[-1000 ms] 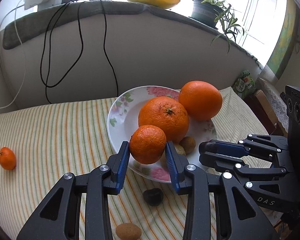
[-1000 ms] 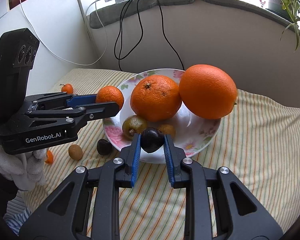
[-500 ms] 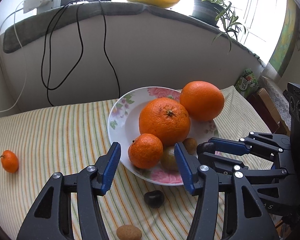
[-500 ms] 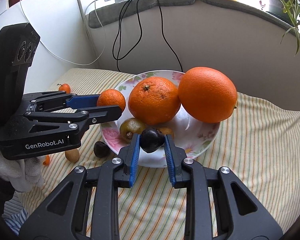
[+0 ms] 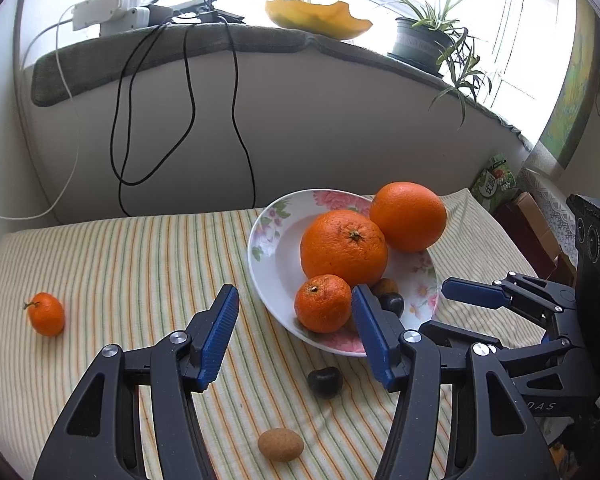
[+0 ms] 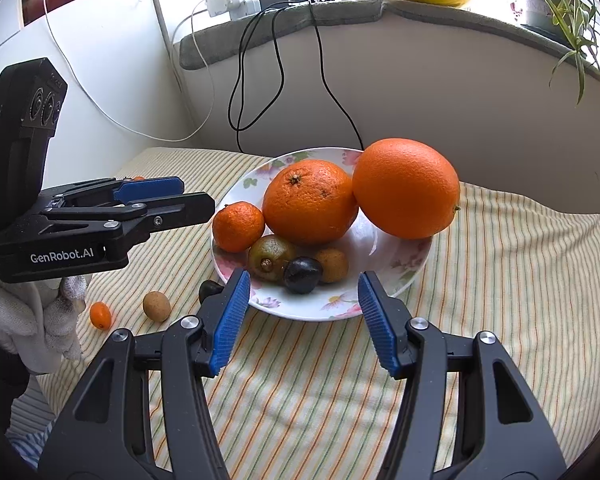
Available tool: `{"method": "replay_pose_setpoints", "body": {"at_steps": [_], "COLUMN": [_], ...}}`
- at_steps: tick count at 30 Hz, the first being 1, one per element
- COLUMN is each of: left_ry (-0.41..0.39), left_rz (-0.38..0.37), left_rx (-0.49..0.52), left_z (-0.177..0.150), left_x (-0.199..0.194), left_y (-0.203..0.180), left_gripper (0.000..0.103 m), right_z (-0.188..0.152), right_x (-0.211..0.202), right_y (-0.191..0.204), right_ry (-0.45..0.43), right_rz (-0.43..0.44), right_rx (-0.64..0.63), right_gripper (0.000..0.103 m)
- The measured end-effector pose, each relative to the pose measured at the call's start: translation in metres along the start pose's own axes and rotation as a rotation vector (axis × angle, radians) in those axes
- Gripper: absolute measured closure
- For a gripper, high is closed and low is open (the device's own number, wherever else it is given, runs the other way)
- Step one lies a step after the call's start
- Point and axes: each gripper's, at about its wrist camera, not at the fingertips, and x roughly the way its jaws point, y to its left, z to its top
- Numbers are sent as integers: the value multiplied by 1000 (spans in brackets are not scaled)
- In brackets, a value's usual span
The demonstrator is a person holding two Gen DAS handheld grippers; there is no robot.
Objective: Organize fruits
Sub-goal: 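Open both tools to release the plum and tangerine onto the plate, then move the left tool toward a small orange fruit while the right tool approaches a kiwi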
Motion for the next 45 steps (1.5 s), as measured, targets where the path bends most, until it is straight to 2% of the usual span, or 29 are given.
{"method": "replay_pose_setpoints", "body": {"at_steps": [4, 10, 21, 28, 40, 45], "left_ry": [-14, -22, -55, -60, -21, -2], "left_rz": [-3, 33, 92, 104, 115, 92], "left_rx": [-11, -8, 6, -2, -36, -65], "left_z": [-4, -20, -45, -55, -105, -120], "left_x": [-12, -30, -63, -72, -90, -92], "left_y": [3, 10, 17, 23, 37, 40], "left_gripper": [45, 45, 45, 45, 45, 50], "right_z": [-4, -8, -8, -10, -24, -26], "right_x": [-7, -15, -15, -12, -4, 6], "right_y": [5, 14, 42, 52, 69, 85], "right_ry": [-4, -8, -4, 4, 35, 63], "right_rz": [9, 25, 53, 66, 147, 177], "right_rx": [-3, -10, -43, -46, -48, -78], "right_gripper": [44, 44, 44, 44, 44, 52]}}
